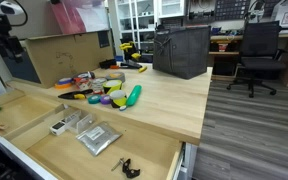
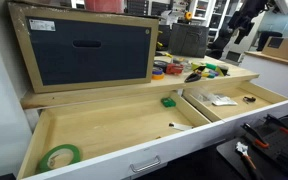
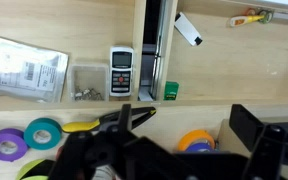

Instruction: Put the tape and tape dispenser into the drawer

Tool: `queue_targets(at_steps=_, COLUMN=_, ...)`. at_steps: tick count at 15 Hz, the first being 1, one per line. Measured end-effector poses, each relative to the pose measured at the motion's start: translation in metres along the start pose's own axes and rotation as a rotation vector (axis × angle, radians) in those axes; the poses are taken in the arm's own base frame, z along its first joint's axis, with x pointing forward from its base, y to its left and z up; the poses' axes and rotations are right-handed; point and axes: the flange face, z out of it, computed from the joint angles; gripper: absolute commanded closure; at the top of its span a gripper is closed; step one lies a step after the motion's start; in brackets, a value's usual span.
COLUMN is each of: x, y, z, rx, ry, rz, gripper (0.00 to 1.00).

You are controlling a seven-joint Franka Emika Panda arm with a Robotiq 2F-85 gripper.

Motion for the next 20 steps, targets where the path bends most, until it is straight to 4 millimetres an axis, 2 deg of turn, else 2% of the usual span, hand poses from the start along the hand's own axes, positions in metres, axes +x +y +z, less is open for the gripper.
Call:
queue_targets(at_steps=15, x=0.0, y=0.0, z=0.001, rx=-0.002, ry=-0.001, rz=0.005, gripper=0.0)
queue_targets(at_steps=20, x=0.013, y=-0.017, z=0.006, rx=-0.018, ry=-0.014, rz=0.09, gripper=0.0)
